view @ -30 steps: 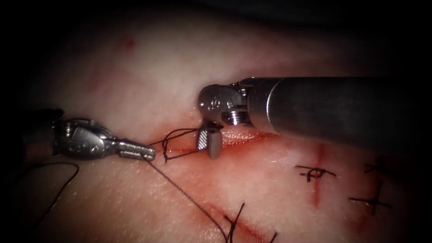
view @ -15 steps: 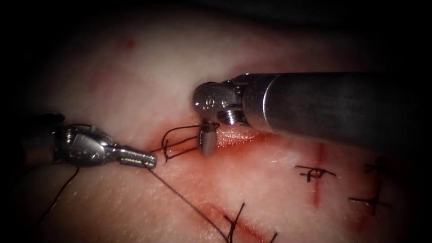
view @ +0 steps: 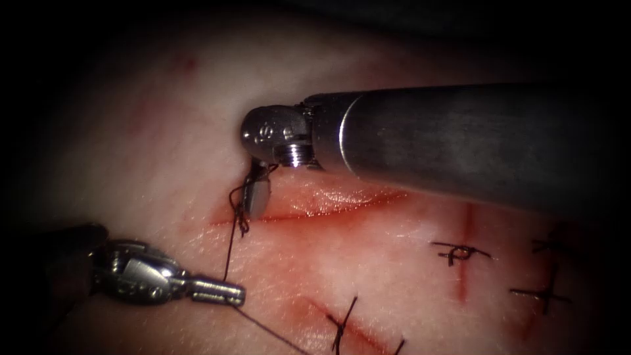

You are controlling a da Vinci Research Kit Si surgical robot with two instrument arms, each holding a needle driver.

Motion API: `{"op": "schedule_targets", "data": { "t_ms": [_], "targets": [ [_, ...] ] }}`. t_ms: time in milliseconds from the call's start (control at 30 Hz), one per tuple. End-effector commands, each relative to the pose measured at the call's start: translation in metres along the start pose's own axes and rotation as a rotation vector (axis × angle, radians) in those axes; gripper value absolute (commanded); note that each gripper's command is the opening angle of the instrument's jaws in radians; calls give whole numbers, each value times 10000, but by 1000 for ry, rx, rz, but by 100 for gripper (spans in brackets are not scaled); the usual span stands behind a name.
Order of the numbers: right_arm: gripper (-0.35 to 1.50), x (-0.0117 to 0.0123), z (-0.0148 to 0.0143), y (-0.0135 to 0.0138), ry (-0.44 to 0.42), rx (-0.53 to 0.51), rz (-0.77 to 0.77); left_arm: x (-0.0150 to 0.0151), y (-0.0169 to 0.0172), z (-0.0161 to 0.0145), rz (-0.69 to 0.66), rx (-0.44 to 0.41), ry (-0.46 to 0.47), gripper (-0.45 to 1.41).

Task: Wound Closure
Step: Pull the right needle driver up and the left needle driver down to tighten the knot.

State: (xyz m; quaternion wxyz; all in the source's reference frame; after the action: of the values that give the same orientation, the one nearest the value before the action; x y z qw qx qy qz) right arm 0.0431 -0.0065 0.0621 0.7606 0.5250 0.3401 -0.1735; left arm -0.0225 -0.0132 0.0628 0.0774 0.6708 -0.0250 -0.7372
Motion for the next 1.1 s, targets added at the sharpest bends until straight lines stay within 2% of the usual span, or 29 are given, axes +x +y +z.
{"op": "schedule_targets", "data": {
  "t_ms": [33,267,600,633,800,933,1100],
  "targets": [
    [-35,2,-4,15,38,-11,-2,-1,5,8,-3,-3,-2,-45],
    [-35,-4,-12,24,150,-4,81,24,34,23,0,-37,-20,-45],
    [-35,-10,-15,32,179,-21,142,80,77,32,16,-121,-36,-45],
    [-35,-12,-16,34,184,-20,143,94,86,30,19,-145,-28,-45],
    [-35,-15,-15,33,185,-22,143,125,97,20,26,-181,7,-45],
    [-35,-18,-13,33,189,-23,142,140,103,16,31,-204,41,-45],
    [-35,-21,-10,34,187,-23,141,144,124,24,17,-222,65,-45]
  ]
}}
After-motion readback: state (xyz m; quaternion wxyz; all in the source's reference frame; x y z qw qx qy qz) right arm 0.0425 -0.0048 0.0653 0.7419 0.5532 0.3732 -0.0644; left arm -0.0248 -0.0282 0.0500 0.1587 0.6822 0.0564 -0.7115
